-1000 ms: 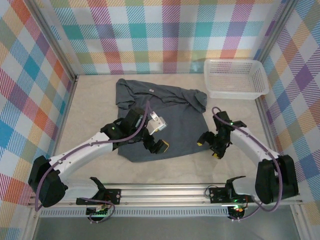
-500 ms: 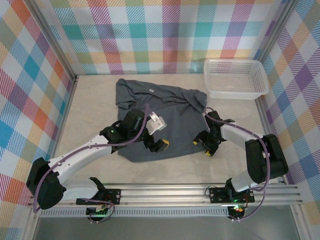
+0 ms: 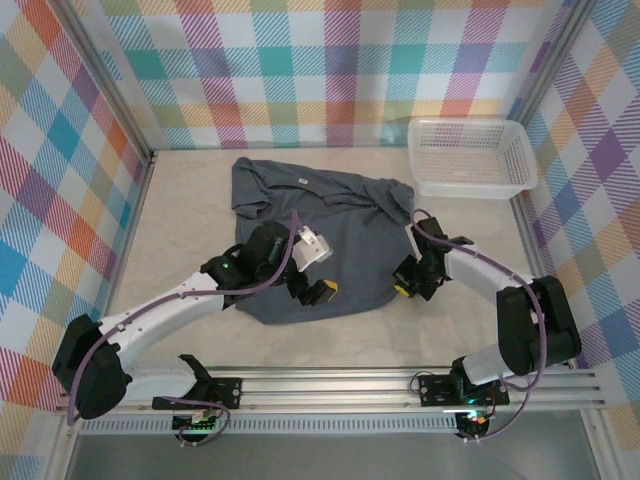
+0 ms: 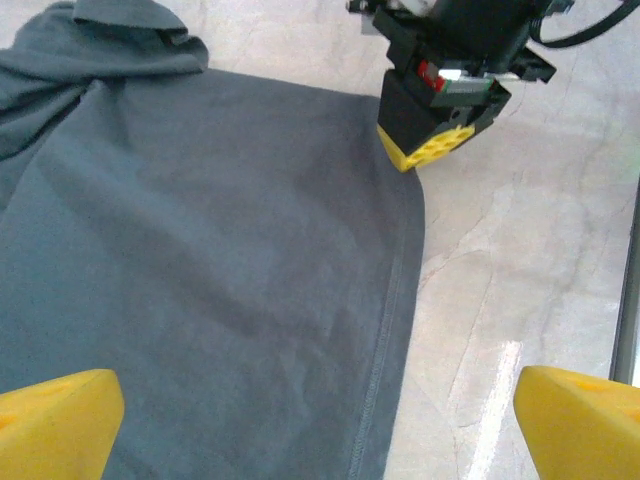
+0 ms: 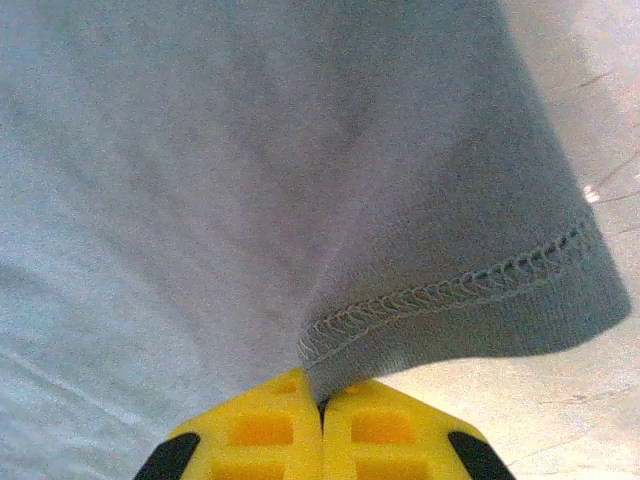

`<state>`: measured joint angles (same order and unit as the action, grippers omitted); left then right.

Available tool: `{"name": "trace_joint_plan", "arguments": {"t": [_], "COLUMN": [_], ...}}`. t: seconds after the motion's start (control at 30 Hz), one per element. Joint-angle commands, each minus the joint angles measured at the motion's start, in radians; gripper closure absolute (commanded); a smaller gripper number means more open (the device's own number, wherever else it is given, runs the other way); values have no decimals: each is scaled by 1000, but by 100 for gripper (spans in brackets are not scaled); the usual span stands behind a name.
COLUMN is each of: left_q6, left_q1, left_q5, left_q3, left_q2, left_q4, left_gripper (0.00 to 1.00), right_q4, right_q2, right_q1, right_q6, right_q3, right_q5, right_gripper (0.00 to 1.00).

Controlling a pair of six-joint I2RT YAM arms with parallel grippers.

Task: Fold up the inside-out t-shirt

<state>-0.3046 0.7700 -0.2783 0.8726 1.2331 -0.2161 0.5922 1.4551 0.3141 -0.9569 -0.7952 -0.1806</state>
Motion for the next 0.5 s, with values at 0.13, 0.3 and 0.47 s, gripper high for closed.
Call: {"name": "trace_joint_plan", "arguments": {"t": [0.13, 0.3, 0.47], "left_q6": [70, 84, 78], "left_q1": [24, 49, 51], "left_q5": [-112, -114, -108], "left_q3": [-13, 1, 13], "left_q2": [113, 189, 207], "left_q4": [112, 166, 160], "left_gripper": [0, 0, 0], "right_q4": [46, 48, 14], "right_q2": [-60, -54, -23], "right_q1": [6, 5, 6], "right_q6": [21, 30, 18], "right_q3": [-74, -61, -33], "right_q5": [-62, -52, -95], "right_gripper": [98, 89, 100]}}
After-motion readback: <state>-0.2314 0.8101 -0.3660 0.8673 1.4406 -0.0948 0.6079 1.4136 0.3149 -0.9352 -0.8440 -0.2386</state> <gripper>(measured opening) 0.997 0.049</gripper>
